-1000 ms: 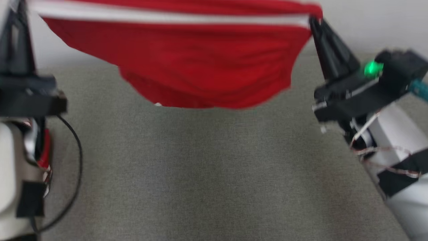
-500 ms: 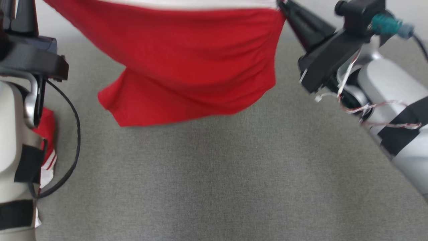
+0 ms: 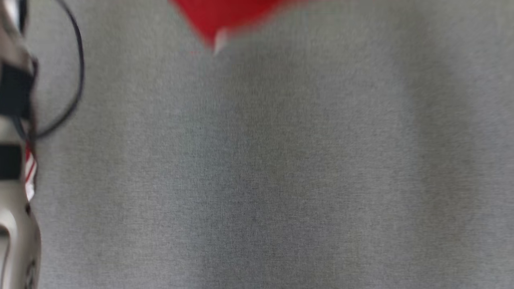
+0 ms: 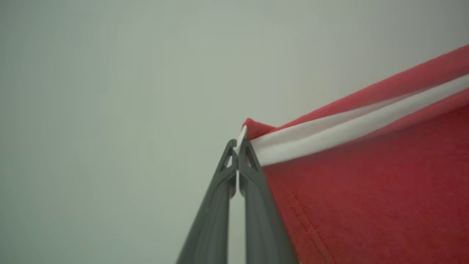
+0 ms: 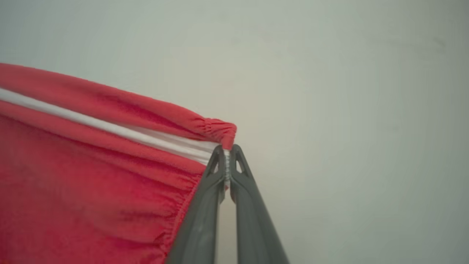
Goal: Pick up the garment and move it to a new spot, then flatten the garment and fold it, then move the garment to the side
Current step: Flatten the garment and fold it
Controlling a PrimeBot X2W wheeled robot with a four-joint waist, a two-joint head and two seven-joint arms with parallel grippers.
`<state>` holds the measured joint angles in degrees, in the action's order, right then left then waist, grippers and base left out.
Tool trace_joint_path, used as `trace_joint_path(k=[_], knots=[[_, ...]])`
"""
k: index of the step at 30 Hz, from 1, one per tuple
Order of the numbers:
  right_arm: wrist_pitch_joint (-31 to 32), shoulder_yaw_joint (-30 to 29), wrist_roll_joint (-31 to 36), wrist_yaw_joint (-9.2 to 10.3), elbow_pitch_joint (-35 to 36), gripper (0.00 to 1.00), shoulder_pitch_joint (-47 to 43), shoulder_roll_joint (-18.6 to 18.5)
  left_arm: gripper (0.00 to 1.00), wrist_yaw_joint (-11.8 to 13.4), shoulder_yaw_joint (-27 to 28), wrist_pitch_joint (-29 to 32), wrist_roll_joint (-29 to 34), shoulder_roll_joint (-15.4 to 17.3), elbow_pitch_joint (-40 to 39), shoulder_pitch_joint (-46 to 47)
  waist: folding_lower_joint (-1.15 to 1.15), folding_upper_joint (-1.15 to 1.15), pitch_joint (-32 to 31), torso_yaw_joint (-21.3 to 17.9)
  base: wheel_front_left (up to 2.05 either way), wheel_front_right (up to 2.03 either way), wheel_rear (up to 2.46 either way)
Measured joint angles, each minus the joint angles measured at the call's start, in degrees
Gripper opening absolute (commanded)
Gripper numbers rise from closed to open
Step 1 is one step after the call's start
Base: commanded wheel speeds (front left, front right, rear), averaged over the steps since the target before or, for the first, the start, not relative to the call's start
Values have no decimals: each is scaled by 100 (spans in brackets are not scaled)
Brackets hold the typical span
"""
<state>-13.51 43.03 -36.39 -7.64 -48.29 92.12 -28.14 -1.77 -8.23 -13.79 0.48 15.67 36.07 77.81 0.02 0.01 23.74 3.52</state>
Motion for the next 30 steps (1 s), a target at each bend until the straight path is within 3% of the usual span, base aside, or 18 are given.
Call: trace_joint_path(k=[3,6,11,16,20,30], knots=[[-146,-414,527,0,-64,0,445,-9,0,163,10,-122,-8,-132,-281,432,-1,0,253,27,0,0,0],[-162,-712,985,2,445,0,286,-130,0,107,-45,-126,-79,-253,-544,354,-1,-1,482,62,0,0,0],[-158,-564,1185,7,1126,0,-1250,-345,0,90,166,-126,-517,-584,-1010,-828,0,0,800,108,0,0,0],[-159,-371,800,7,1744,0,-3074,-644,0,-191,208,-125,-761,-902,-1141,-2608,-1,0,789,138,0,0,0],[-159,-299,555,8,2254,0,-4397,-848,0,-279,459,-125,-992,-1099,-1042,-3850,-2,-1,581,146,0,0,0],[-164,-734,474,5,2643,0,-6530,-643,0,-481,920,-126,-1005,-1215,-611,-5662,-4,-2,-314,-69,0,0,0]])
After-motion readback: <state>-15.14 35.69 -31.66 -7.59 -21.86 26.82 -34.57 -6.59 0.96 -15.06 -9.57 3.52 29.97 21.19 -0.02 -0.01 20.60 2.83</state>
